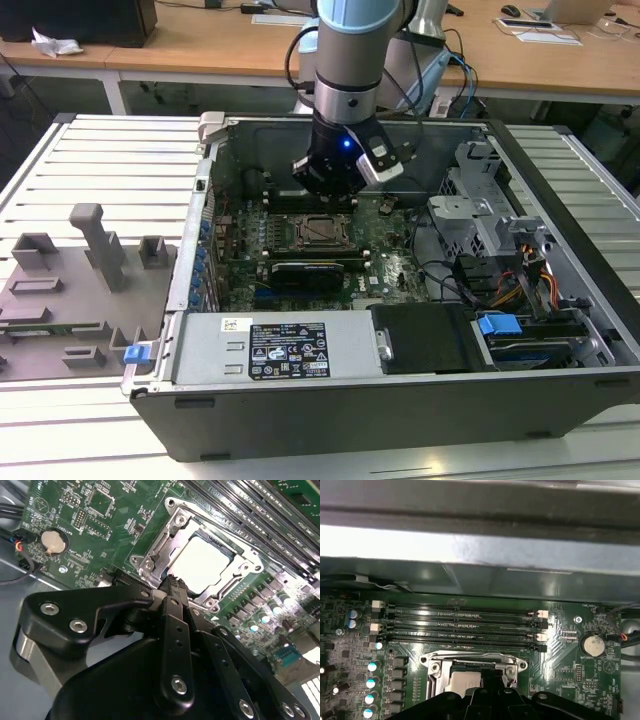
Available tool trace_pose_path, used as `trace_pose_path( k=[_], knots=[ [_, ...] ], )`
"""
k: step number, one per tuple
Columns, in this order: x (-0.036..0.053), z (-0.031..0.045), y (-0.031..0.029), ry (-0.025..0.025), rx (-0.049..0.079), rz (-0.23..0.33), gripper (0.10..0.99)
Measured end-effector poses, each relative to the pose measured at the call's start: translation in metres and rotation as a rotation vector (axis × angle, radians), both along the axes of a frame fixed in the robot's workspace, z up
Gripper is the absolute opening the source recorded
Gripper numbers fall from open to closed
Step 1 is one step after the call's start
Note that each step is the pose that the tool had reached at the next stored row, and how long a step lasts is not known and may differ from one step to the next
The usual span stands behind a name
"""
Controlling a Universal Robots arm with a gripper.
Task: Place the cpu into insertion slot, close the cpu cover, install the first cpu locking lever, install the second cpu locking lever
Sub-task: 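Install the second cpu locking lever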
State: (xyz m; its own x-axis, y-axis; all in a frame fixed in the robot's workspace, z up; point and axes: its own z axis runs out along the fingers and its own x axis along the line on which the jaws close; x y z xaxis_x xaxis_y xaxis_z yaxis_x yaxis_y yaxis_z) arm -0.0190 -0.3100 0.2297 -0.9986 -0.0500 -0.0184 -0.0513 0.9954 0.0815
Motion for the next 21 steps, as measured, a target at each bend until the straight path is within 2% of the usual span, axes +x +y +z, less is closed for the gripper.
trace_pose_path(
  k=[2,4,10,13,17,18,21],
  knots=[
    [0.0000,0.0060,-0.0001,0.0000,0.000,0.000,0.106],
    [0.0001,0.0060,-0.0015,0.0000,0.000,0.000,0.106],
    [0.0000,0.0059,-0.0106,0.0000,0.000,0.000,0.106],
    [0.0000,0.0060,-0.0117,0.0001,0.000,0.000,0.106],
    [0.0000,0.0154,-0.0117,0.0001,0.000,0.000,0.106],
    [0.0000,0.0200,-0.0117,0.0000,0.000,0.000,0.106],
    [0.0000,0.0217,-0.0118,-0.0001,-0.001,0.000,0.106]
  ],
)
